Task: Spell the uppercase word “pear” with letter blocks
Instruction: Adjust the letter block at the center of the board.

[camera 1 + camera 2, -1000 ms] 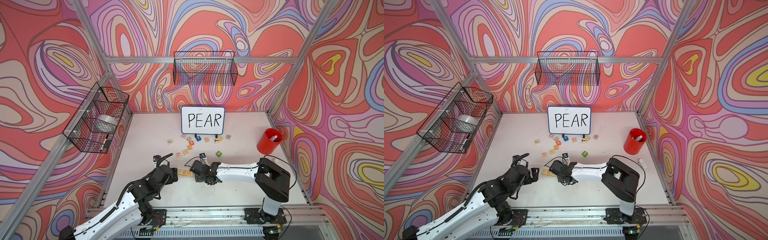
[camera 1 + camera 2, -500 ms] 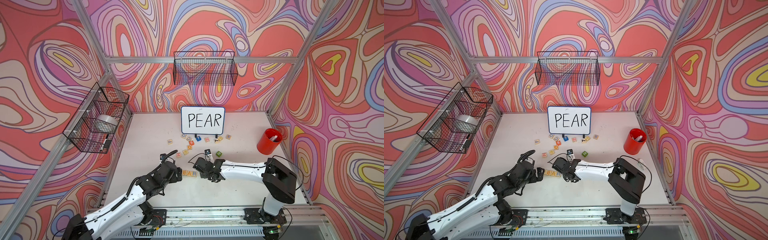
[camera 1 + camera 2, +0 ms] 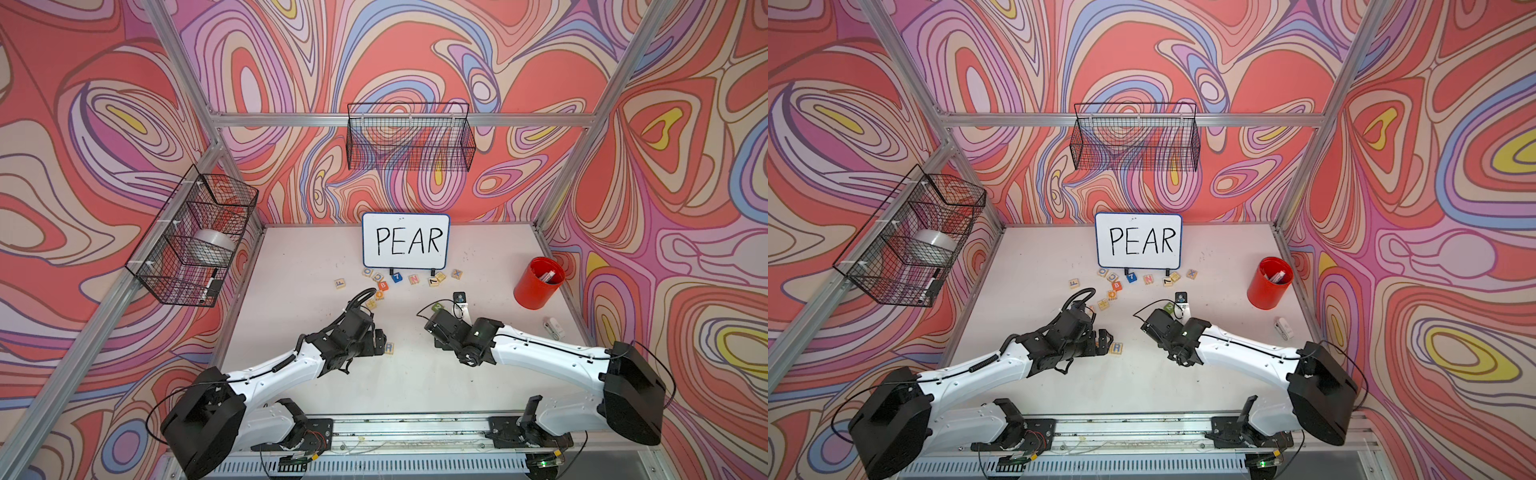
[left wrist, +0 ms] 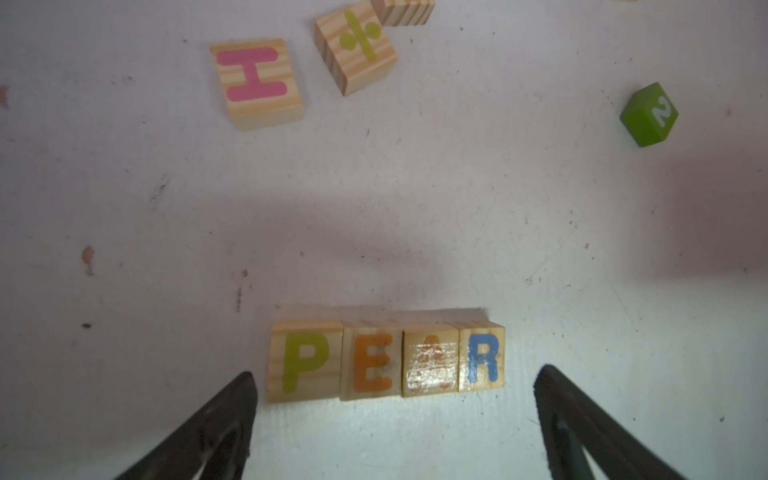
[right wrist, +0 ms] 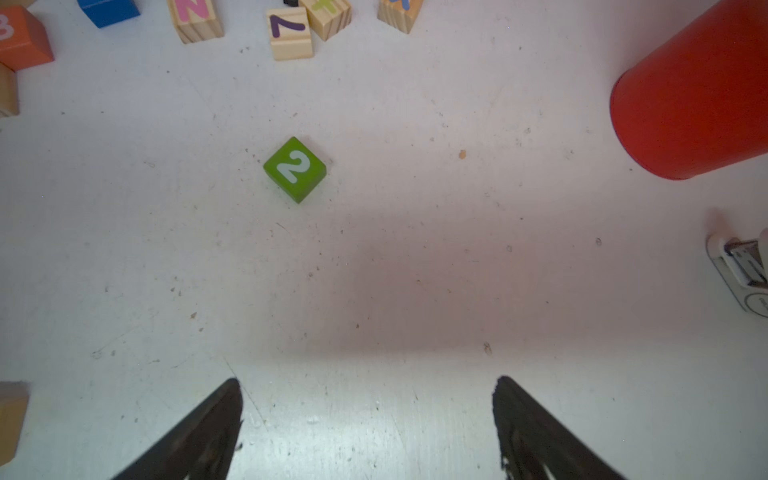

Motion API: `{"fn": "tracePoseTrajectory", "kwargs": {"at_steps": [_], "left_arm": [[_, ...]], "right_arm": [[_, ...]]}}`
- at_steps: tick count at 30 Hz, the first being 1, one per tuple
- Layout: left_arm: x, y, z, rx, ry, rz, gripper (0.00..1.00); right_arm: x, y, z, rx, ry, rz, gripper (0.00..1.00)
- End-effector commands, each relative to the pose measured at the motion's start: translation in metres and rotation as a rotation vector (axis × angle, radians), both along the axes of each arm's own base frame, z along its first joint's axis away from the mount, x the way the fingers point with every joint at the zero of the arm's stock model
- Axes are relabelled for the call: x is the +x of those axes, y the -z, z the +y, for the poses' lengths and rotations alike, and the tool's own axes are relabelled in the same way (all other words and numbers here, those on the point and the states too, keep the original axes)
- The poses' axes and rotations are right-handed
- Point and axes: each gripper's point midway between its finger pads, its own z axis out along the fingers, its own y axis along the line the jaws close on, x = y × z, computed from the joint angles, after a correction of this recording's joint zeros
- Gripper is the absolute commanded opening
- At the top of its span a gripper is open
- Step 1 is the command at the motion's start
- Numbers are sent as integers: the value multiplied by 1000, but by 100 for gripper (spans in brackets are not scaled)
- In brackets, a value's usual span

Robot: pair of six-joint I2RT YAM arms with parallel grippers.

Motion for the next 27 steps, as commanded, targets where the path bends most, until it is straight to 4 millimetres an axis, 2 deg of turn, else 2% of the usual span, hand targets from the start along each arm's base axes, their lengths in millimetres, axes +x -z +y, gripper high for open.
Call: {"fn": "tracePoseTrajectory", "kwargs": {"at_steps": [1, 6, 10, 13, 20, 24, 27], "left_arm": [[8, -7, -14, -51, 18, -11, 98], [10, -6, -9, -42, -14, -13, 98], [11, -21, -6, -62, -25, -58, 98], [10, -28, 4, -38, -52, -86, 100], [5, -16, 18, 21, -76, -66, 100], [7, -19, 23, 36, -100, -79, 100], [6, -27, 39, 85, -128, -109, 100]], "right_arm": [[-3, -4, -14, 0, 48, -25, 97], [-4, -5, -19, -6, 54, -27, 97], [-4, -5, -19, -10, 53, -28, 97], [-2, -4, -19, -11, 53, -28, 97], [0, -6, -21, -16, 60, -37, 97], [0, -9, -30, -20, 91, -48, 98], [3, -13, -46, -12, 135, -69, 99]]}}
